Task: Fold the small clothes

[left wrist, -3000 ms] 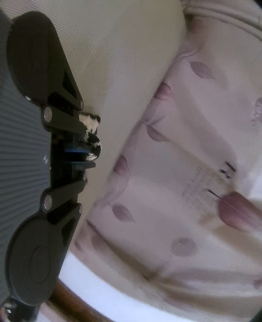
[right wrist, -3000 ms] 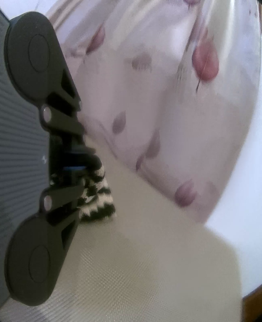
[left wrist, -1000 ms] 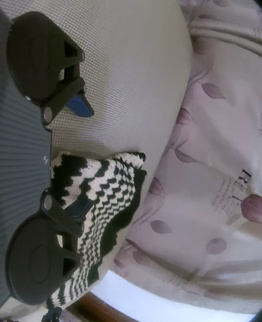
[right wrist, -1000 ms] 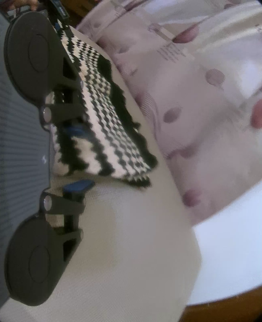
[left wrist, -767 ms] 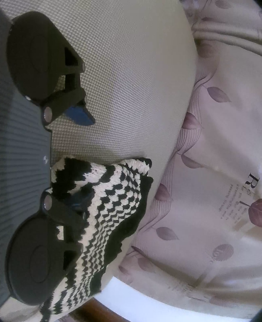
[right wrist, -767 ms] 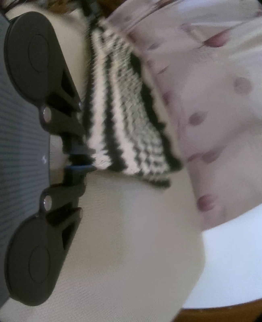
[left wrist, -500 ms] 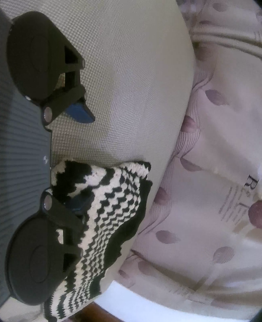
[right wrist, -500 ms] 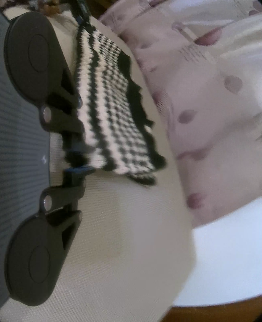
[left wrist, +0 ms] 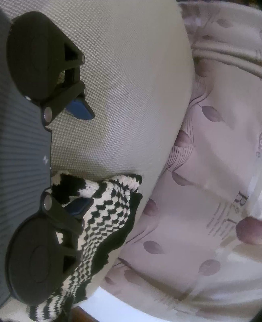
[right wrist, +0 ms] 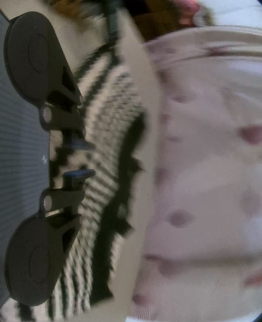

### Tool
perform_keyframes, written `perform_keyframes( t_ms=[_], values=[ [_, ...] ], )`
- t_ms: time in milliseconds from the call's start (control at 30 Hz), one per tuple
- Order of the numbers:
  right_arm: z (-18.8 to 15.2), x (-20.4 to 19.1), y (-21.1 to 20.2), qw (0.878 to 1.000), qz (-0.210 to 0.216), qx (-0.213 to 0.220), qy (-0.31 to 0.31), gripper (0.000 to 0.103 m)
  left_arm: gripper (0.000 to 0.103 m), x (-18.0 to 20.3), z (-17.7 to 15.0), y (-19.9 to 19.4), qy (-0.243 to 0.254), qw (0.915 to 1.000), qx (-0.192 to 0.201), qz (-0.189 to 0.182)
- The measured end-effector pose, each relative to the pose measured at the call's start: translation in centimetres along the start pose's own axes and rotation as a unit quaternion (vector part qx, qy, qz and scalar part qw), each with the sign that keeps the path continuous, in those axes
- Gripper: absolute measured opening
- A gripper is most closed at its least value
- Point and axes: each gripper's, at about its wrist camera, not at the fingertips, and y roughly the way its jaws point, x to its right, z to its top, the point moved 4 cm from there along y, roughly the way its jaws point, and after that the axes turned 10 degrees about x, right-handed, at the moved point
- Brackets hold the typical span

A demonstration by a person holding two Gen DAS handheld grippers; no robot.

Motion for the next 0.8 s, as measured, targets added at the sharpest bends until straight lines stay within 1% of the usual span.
perform_keyframes(
  t_ms=[33, 67, 100, 133, 167, 200, 233, 267, 333, 400, 433, 467, 500, 533, 567, 600, 633, 667, 700, 733, 800],
  values=[
    [-1.0, -0.5, 1.2, 1.0, -0.002, -0.022, -0.023, 0.02, 0.085, -0.1, 0.1, 0.0, -0.003, 1.0, 0.001, -0.001],
    [-1.0, -0.7, 1.3, 0.999, 0.001, -0.008, -0.041, 0.021, 0.085, -0.2, 0.1, -0.1, -0.005, 1.0, 0.002, -0.001],
    [-0.7, -0.4, 1.3, 0.999, 0.006, -0.016, -0.034, 0.021, 0.086, -0.2, 0.1, -0.1, -0.008, 1.0, 0.002, -0.003],
    [-0.1, 0.3, 1.0, 1.0, 0.014, -0.02, -0.005, 0.022, 0.087, -0.3, 0.1, -0.1, -0.01, 0.9999, 0.002, -0.005],
    [0.5, 1.2, 0.3, 0.999, 0.028, -0.01, 0.03, 0.021, 0.088, -0.3, 0.1, -0.2, -0.011, 0.9999, 0.003, -0.006],
    [1.1, 2.1, -0.4, 0.998, 0.035, 0.012, 0.058, 0.021, 0.089, -0.4, 0.1, -0.2, -0.012, 0.9999, 0.005, -0.007],
    [1.7, 3.0, -0.9, 0.997, 0.021, 0.03, 0.069, 0.021, 0.09, -0.4, 0.1, -0.3, -0.014, 0.9998, 0.007, -0.01],
    [2.2, 4.1, -1.2, 0.997, -0.014, 0.039, 0.064, 0.021, 0.091, -0.4, 0.1, -0.4, -0.016, 0.9998, 0.008, -0.012],
    [2.5, 6.5, -0.4, 0.994, -0.08, 0.034, 0.064, 0.021, 0.091, -0.6, 0.1, -0.4, -0.02, 0.9997, 0.01, -0.01],
    [2.0, 9.9, 1.2, 0.983, -0.161, 0.016, 0.089, 0.022, 0.091, -0.7, 0.1, -0.4, -0.023, 0.9996, 0.01, -0.012],
    [1.5, 11.3, 2.0, 0.978, -0.182, 0.006, 0.099, 0.021, 0.092, -0.7, 0.1, -0.4, -0.025, 0.9996, 0.01, -0.012],
    [0.6, 12.6, 2.9, 0.976, -0.185, -0.011, 0.113, 0.021, 0.092, -0.8, 0.1, -0.4, -0.026, 0.9995, 0.01, -0.011],
    [0.0, 13.3, 3.3, 0.978, -0.168, -0.007, 0.122, 0.021, 0.093, -0.8, 0.2, -0.4, -0.028, 0.9995, 0.01, -0.01],
    [0.0, 13.4, 3.5, 0.981, -0.16, -0.008, 0.112, 0.021, 0.094, -0.8, 0.2, -0.4, -0.029, 0.9995, 0.01, -0.012],
    [0.4, 13.4, 3.5, 0.982, -0.157, -0.022, 0.102, 0.021, 0.094, -0.8, 0.2, -0.3, -0.03, 0.9994, 0.009, -0.012],
    [1.0, 13.6, 3.1, 0.982, -0.155, -0.03, 0.106, 0.021, 0.095, -0.8, 0.2, -0.3, -0.031, 0.9994, 0.008, -0.012],
    [1.7, 13.7, 2.6, 0.98, -0.155, -0.019, 0.12, 0.023, 0.096, -0.8, 0.2, -0.3, -0.031, 0.9994, 0.009, -0.013],
    [2.3, 13.3, 1.9, 0.979, -0.152, 0.012, 0.131, 0.022, 0.097, -0.8, 0.2, -0.3, -0.031, 0.9994, 0.009, -0.015],
    [2.5, 12.9, 1.5, 0.979, -0.152, 0.031, 0.129, 0.024, 0.098, -0.8, 0.2, -0.3, -0.031, 0.9993, 0.008, -0.016],
    [2.4, 12.4, 2.0, 0.981, -0.151, 0.027, 0.115, 0.026, 0.098, -0.7, 0.2, -0.3, -0.03, 0.9994, 0.008, -0.016],
    [0.9, 11.7, 4.2, 0.986, -0.144, -0.028, 0.077, 0.026, 0.099, -0.7, 0.3, -0.4, -0.028, 0.9995, 0.009, -0.014]
  ],
)
